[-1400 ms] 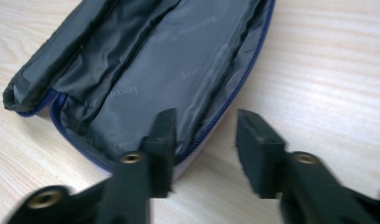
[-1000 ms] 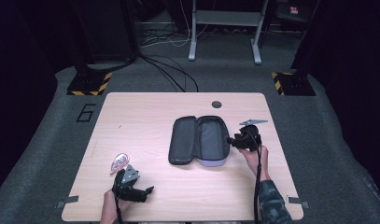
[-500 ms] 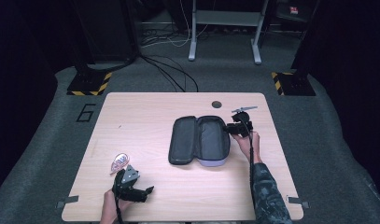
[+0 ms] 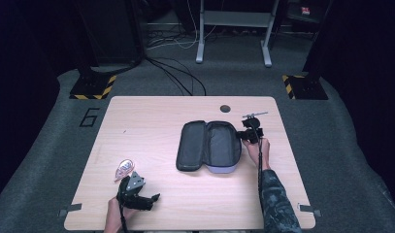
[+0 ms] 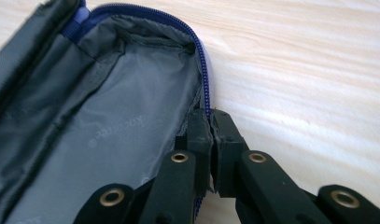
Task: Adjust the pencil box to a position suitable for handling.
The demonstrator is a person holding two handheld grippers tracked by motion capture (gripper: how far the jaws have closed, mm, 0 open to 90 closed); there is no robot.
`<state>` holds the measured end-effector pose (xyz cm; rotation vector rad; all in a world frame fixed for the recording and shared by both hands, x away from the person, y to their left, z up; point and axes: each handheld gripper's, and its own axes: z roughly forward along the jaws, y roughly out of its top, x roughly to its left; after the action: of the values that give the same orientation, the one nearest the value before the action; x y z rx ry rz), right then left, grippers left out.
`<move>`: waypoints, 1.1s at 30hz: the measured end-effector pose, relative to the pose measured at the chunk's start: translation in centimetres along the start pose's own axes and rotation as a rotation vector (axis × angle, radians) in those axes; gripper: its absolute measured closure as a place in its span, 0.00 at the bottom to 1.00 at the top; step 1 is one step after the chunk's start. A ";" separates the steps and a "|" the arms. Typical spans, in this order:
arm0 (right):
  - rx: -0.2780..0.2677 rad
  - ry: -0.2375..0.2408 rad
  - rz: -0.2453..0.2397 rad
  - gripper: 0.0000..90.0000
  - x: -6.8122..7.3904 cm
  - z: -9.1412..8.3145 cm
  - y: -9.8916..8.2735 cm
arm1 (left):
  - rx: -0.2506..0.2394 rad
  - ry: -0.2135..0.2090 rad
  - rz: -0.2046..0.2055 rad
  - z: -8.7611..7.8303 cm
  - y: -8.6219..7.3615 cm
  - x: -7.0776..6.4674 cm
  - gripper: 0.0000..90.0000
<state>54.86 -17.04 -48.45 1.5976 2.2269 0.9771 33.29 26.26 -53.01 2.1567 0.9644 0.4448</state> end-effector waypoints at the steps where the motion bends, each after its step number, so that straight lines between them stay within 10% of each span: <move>1: 0.000 0.000 0.014 0.97 -0.2 -0.4 -0.2 | -0.001 0.000 -0.001 0.0 0.0 0.0 0.10; 21: -0.032 0.040 0.052 0.88 1.4 -5.0 -7.0 | -0.006 0.017 -0.011 0.0 0.1 0.0 0.15; 33: -0.082 0.015 0.017 0.45 1.1 -7.1 -6.7 | -0.043 -0.022 -0.013 1.9 4.0 -2.2 0.19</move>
<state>45.61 -19.98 -47.15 1.5815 2.1567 1.0747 34.87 21.90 -51.42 2.1114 0.9480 0.4314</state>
